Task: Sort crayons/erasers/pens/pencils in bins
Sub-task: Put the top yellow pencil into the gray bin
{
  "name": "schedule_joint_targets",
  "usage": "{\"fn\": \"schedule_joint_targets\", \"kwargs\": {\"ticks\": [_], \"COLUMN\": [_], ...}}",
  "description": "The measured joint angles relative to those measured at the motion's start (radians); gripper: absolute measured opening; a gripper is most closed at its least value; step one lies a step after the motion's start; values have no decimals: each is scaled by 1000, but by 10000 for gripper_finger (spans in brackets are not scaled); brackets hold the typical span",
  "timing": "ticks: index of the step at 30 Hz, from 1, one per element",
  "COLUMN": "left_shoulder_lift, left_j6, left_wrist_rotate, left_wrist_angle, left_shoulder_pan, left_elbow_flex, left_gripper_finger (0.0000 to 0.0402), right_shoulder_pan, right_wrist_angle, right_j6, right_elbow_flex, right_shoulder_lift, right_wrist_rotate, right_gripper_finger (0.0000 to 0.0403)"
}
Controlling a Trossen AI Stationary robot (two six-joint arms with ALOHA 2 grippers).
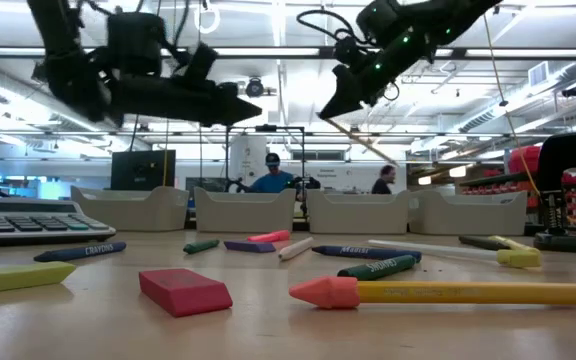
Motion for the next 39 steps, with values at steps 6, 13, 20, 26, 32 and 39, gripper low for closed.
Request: {"fn": "schedule_joint_targets", "kwargs": {"ticks": [6,13,20,26,32,39], "left_shoulder_lift": [0,0,0,0,0,0], "left_j6": [-82,-50,-62,-78,-142,-140], "left_wrist_rotate": [90,100,153,171,148,81], "left_wrist_angle": [-296,-592,-594,-648,-734,-712], "left_shoulder_pan": [32,56,117,140,166,174], "left_elbow_flex": [144,299,393,395,395,395], "left_gripper_finger": [122,132,124,117,118,111], "right_shoulder_pan": [-48,-134,-185,-230,-270,-271], "right_wrist_angle": [104,242,210,155,122,100], "right_j6": [-148,-177,-210,-92,-33,-38], "right_elbow_flex": [0,0,0,0,0,0], "right_shoulder_lift": [77,182,225,256,285,301], "right_wrist_rotate": [-27,-212,-286,-283,-285,-309], "right_gripper_finger": [31,31,31,34,63,103]}}
